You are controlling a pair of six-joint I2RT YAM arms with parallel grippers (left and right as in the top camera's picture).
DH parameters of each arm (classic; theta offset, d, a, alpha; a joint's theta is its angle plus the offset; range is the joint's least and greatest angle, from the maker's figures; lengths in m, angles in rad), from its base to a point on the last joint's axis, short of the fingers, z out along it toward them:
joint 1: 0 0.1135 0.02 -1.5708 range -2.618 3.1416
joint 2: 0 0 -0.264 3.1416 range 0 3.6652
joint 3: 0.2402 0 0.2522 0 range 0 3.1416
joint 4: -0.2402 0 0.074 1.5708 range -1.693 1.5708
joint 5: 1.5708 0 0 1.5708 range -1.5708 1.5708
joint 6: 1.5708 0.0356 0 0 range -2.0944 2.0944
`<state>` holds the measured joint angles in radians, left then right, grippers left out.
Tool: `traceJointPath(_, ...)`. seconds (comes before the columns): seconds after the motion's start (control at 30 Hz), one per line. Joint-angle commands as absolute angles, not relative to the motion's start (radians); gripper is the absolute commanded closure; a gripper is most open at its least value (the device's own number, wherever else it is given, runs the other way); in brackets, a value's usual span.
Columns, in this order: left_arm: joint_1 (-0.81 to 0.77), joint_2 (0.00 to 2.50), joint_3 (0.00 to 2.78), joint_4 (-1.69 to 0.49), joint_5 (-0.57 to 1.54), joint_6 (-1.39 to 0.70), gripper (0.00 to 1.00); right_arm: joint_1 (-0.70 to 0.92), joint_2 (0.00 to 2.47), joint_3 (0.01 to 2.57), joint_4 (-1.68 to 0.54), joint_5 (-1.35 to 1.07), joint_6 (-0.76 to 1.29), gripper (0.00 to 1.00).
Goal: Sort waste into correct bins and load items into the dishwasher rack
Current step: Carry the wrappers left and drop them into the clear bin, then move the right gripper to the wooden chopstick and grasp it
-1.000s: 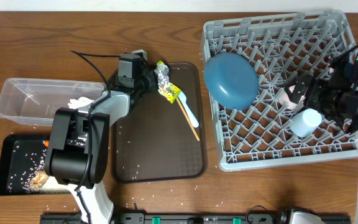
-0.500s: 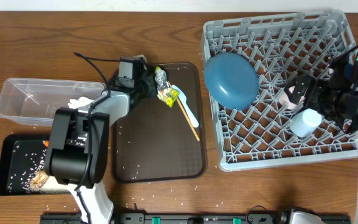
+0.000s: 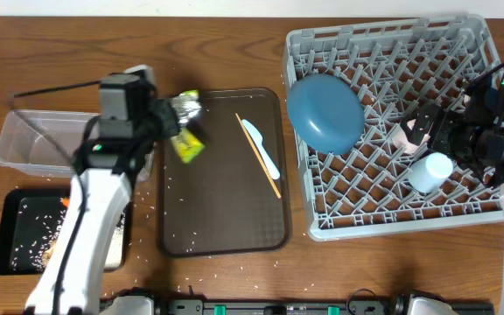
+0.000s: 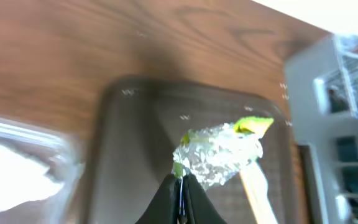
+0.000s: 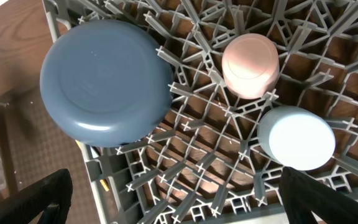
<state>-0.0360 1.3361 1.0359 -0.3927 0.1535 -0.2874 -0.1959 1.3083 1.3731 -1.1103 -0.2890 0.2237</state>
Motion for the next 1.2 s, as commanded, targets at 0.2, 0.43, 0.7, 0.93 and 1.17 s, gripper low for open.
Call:
traceJointPath(0.2,0.192,1.307,1.038,-0.453,-0.12,-0.32,0.94,-0.182,1.308,1.378,-1.111,-0.296,0.232,0.01)
traceJointPath(0.43,0.297,1.398,1.038,-0.374,-0.12,-0.321,0.83,-0.182,1.308,1.378,-1.111,-0.296,0.24,0.01)
traceJointPath(0.7,0.302,1.367,1.039,-0.397,-0.113,-0.32,0.37,-0.182,1.308,1.378,-1.111,-0.296,0.247,0.01)
traceJointPath(0.93,0.302,1.175,1.043,-0.443,0.173,-0.238,0.3,-0.182,1.307,1.378,-1.088,-0.297,0.258,0.01)
traceJointPath(1.17,0.236,1.11,1.053,-0.586,0.411,-0.059,0.3,-0.179,1.307,1.378,-1.067,-0.357,0.205,0.02)
